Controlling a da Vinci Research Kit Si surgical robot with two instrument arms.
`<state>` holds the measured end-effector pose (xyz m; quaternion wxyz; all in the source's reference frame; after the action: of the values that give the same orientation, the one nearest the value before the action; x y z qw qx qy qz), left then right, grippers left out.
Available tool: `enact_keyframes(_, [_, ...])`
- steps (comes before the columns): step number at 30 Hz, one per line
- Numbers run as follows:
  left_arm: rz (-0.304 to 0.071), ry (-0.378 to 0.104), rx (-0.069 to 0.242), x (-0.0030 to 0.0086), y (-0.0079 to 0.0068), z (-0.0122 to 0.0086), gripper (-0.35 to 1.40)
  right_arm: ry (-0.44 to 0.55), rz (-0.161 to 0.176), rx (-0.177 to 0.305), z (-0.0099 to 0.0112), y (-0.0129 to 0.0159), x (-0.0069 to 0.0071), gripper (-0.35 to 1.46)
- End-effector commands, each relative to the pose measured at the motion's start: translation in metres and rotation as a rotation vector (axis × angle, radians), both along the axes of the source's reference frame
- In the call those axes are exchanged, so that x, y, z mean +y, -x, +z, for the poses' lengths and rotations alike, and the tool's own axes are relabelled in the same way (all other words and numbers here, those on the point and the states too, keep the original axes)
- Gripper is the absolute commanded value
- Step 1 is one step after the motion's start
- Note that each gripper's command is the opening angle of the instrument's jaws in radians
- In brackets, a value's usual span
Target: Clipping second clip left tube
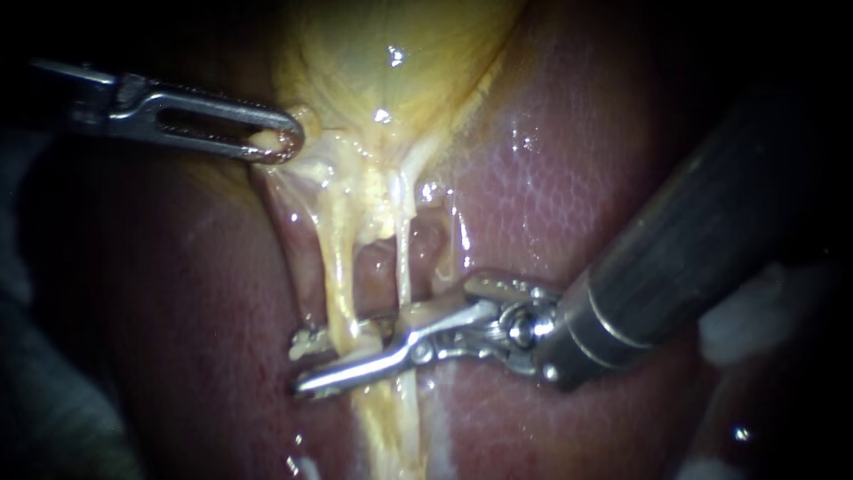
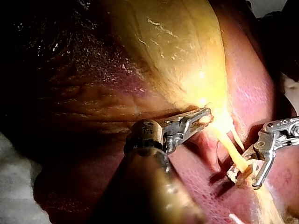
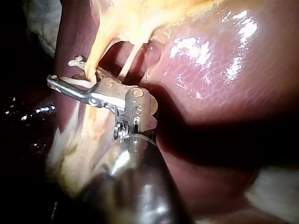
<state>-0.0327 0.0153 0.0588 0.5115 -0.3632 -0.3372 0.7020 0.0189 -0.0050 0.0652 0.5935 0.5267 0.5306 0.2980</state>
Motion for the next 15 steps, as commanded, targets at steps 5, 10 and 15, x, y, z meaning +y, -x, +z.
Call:
enact_keyframes(5, [0.002, -0.001, -0.001, 0.0, 0.0, 0.0, -0.35, -0.009, 0.001, 0.002, -0.0016, 0.0003, 0.0006, 0.43])
enact_keyframes(10, [0.0, 0.001, 0.0, 0.0, -0.0001, 0.0, -0.35, -0.015, 0.002, 0.004, -0.0023, 0.0008, 0.0012, 0.33])
enact_keyframes(15, [0.0, 0.0, 0.0, 0.0, -0.0001, 0.0, -0.35, -0.018, 0.001, 0.005, -0.0027, 0.0012, 0.0016, 0.12])
